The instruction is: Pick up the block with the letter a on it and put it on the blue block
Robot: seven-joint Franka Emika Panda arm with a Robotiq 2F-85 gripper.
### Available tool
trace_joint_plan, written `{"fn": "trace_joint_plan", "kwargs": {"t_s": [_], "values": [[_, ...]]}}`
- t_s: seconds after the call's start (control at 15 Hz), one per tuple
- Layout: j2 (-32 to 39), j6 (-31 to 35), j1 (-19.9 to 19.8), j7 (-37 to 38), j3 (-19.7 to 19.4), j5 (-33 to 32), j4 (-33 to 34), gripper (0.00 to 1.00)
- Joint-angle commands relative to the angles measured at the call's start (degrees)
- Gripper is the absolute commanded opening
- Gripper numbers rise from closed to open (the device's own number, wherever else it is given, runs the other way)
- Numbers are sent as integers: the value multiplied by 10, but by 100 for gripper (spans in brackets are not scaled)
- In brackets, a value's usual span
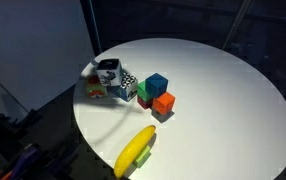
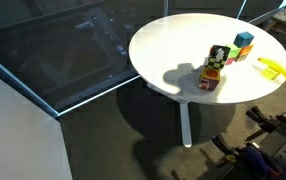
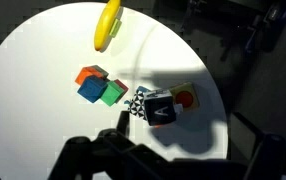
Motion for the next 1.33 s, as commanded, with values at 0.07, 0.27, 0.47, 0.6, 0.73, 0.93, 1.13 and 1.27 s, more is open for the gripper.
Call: {"fn": "trace_joint_plan", "kwargs": {"t_s": [0.07, 0.27, 0.47, 0.6, 0.73, 0.93, 1.13, 1.27], "values": [[0, -1, 1, 0, 0, 0, 2, 100], [0, -1, 1, 0, 0, 0, 2, 100], [0, -1, 1, 0, 0, 0, 2, 100], [0, -1, 1, 0, 0, 0, 2, 100], [0, -1, 1, 0, 0, 0, 2, 100], [7, 1, 2, 0, -1, 8, 4, 100], [26, 8, 6, 1, -2, 32, 10, 100], [41, 22, 9, 1, -1, 52, 15, 100]]}}
